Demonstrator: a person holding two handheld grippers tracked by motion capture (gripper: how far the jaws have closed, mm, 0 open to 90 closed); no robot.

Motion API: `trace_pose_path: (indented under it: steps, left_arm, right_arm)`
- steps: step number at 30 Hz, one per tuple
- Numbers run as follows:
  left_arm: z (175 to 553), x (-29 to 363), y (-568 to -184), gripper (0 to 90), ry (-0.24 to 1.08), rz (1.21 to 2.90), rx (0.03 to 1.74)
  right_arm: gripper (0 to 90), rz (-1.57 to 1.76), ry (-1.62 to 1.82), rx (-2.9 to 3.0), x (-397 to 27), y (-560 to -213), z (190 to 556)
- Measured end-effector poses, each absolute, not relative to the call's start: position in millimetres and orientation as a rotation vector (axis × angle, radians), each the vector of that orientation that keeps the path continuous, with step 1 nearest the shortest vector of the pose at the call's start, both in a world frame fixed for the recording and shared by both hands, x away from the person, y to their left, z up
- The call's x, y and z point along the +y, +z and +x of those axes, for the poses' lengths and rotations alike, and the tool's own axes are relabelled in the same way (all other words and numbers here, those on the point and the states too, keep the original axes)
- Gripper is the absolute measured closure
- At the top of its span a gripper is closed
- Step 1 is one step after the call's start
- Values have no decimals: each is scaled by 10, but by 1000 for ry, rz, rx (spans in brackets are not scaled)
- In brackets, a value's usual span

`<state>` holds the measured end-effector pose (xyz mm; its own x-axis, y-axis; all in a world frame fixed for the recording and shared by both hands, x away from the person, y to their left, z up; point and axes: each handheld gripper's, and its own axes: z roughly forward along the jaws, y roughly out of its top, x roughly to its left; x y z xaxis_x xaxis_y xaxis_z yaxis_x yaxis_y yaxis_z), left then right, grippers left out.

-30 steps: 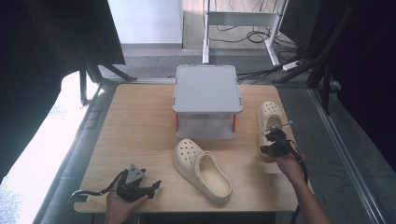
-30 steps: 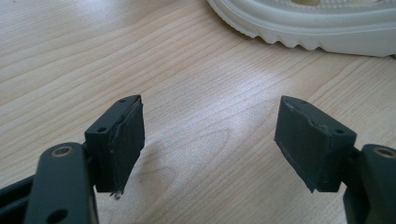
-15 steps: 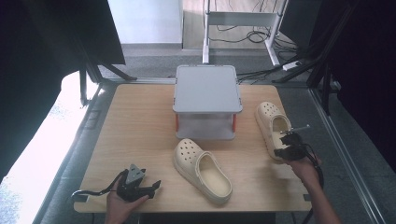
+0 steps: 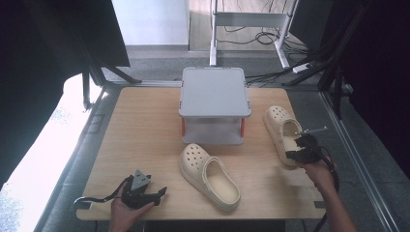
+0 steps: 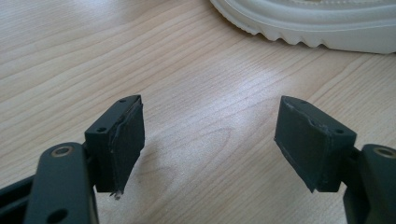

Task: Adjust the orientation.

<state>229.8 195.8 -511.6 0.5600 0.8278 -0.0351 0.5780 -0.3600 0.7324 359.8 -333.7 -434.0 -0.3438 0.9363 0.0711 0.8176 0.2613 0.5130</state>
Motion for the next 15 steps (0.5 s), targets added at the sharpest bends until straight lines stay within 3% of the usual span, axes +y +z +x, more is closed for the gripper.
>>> trace_pose_path:
  steps: [15]
  left_arm:
    - [2306,1954,-5134,248,454,2089,1123]
  right_arm:
    - [667,1745,680,2284,-3351,-4325,4329]
